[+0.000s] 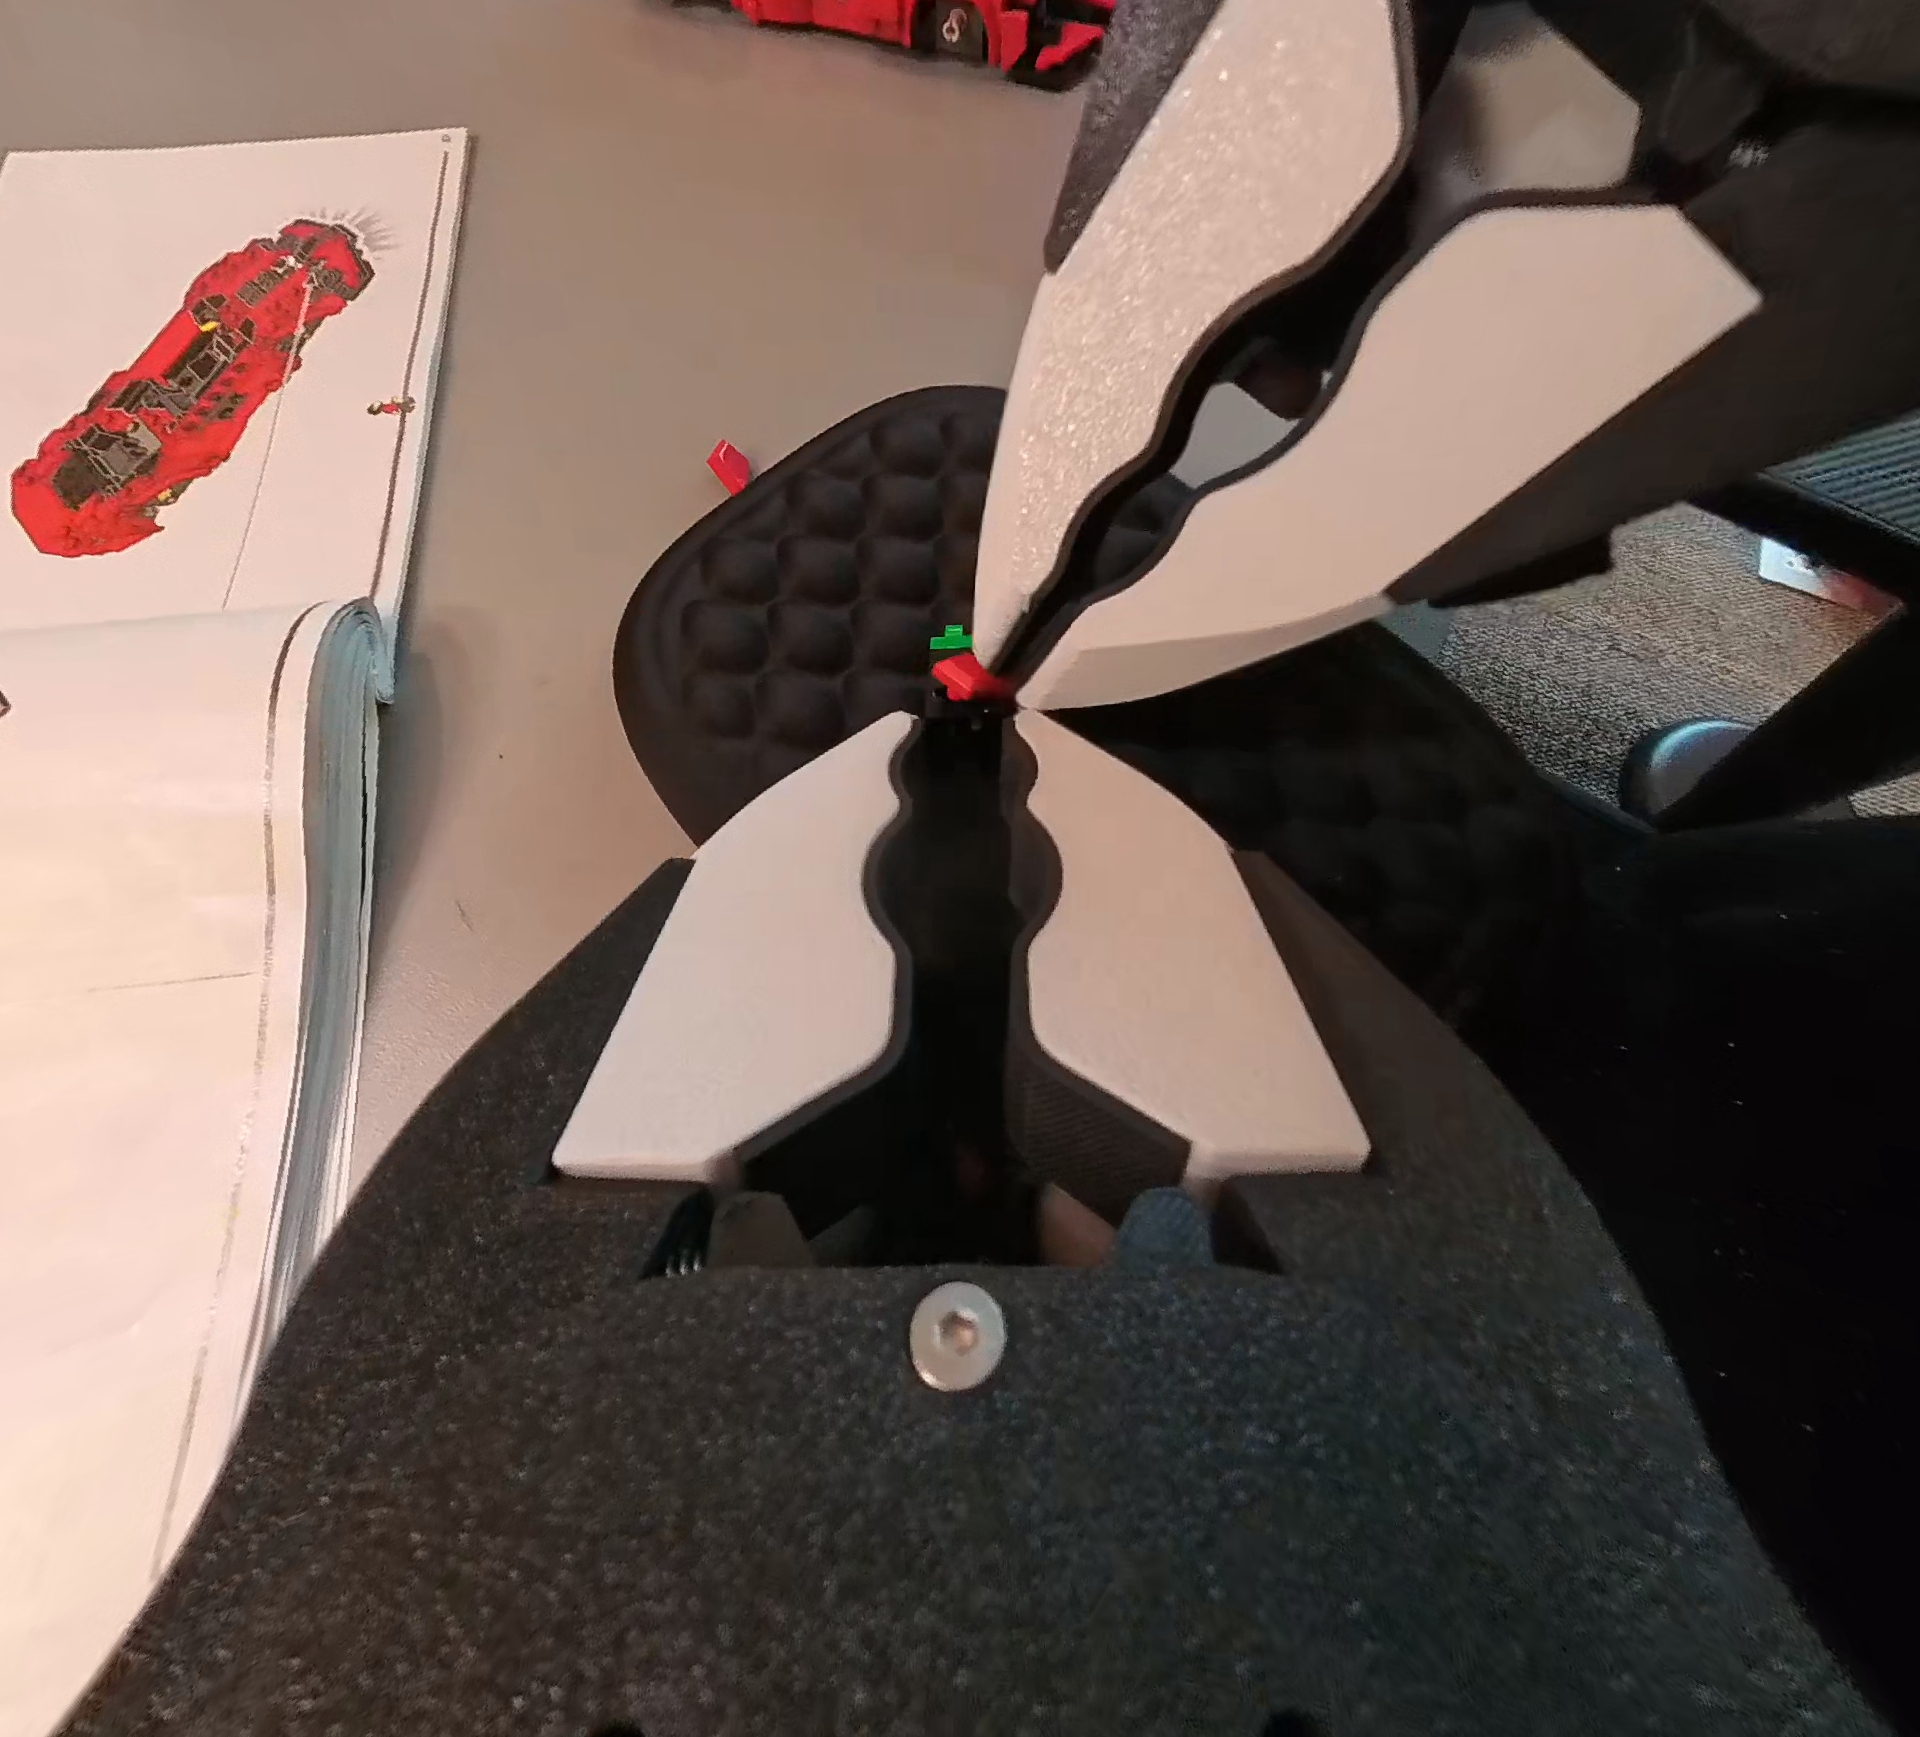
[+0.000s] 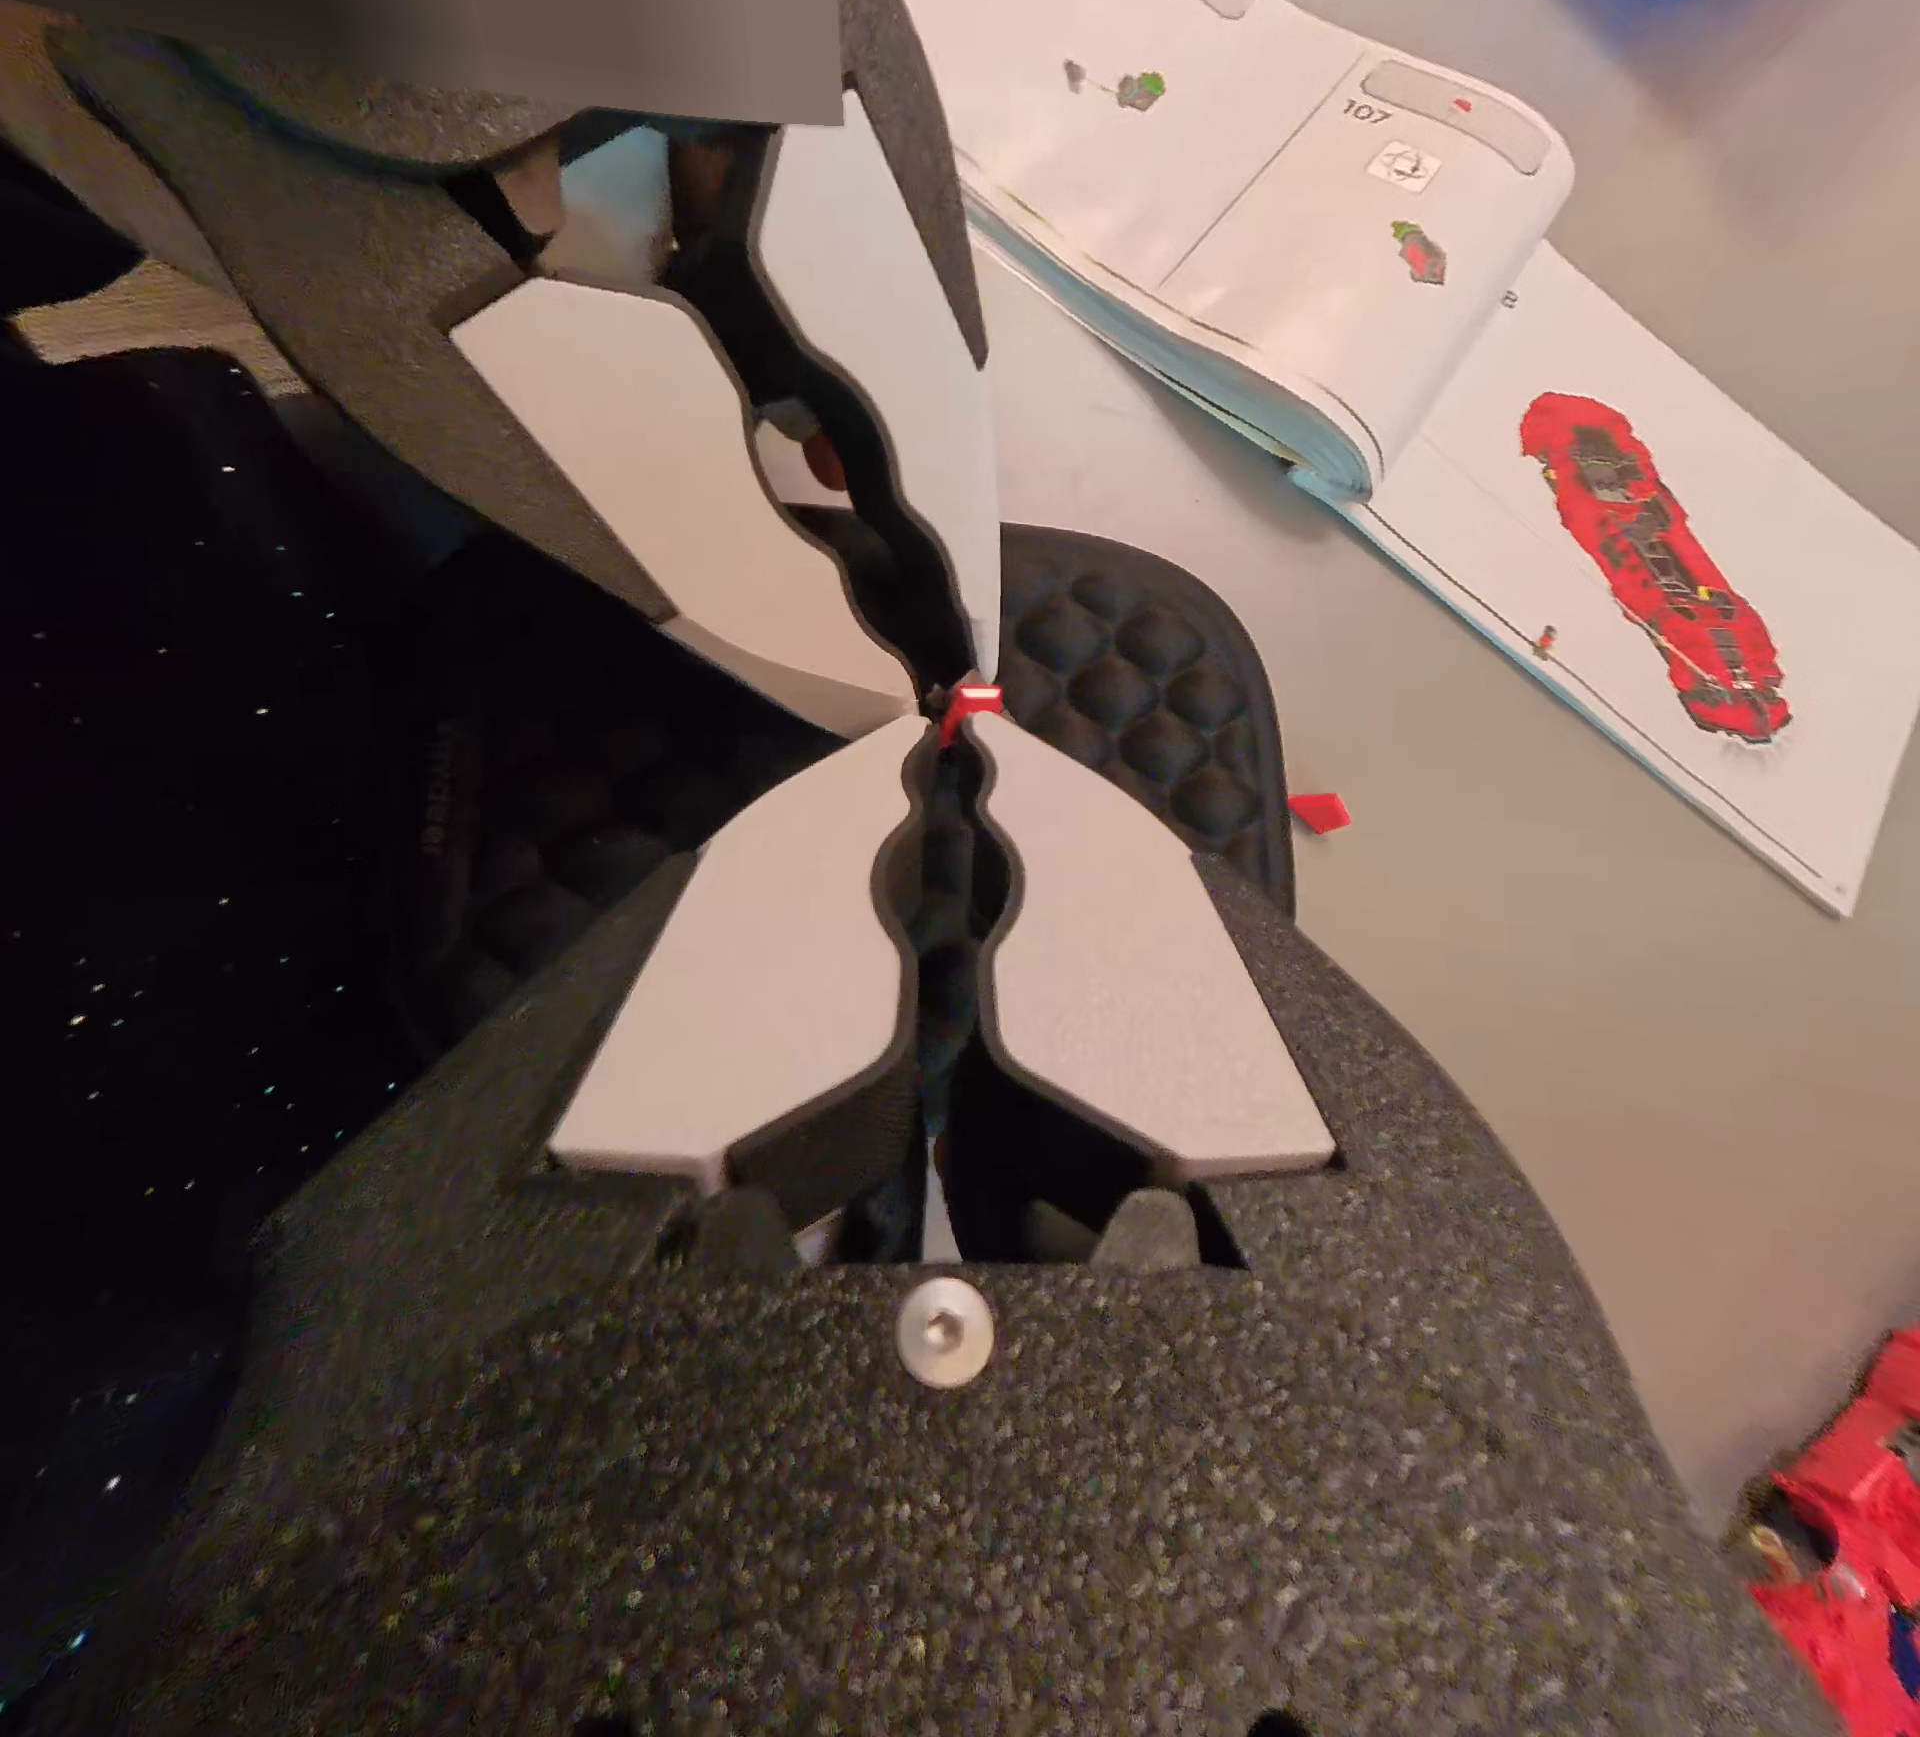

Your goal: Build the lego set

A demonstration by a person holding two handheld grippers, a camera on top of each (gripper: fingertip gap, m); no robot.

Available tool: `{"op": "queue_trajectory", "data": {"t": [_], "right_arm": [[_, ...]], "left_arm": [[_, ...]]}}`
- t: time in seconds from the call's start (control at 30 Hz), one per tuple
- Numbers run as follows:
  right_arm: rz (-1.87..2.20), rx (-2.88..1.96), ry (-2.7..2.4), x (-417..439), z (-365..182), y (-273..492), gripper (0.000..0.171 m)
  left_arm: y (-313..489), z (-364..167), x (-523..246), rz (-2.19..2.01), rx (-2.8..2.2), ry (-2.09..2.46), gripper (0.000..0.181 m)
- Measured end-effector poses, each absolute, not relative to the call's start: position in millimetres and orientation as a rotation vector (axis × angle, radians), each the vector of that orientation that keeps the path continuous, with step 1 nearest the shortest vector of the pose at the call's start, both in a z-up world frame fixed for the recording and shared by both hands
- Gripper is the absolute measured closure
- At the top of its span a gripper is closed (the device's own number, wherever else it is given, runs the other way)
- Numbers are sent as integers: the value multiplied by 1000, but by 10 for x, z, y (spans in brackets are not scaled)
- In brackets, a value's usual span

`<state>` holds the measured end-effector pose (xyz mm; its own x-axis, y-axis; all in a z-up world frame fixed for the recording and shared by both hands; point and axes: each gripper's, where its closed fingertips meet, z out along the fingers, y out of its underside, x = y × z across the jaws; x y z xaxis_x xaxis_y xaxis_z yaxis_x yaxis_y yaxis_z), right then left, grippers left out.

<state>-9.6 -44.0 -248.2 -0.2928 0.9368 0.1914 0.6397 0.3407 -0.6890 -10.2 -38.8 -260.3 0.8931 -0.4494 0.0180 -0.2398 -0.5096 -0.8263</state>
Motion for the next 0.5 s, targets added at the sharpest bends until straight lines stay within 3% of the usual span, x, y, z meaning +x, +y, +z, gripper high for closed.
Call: {"op": "queue_trajectory", "data": {"t": [0.23, 0.5], "right_arm": [[943, -1485, -2156, -115, -2485, -435, 171], [939, -1554, -2177, -100, -2497, -400, 171]], "left_arm": [[-392, -2602, -97, -281, -2115, 533, 169], [-392, -2601, -97, -296, -2117, 528, 169]]}}
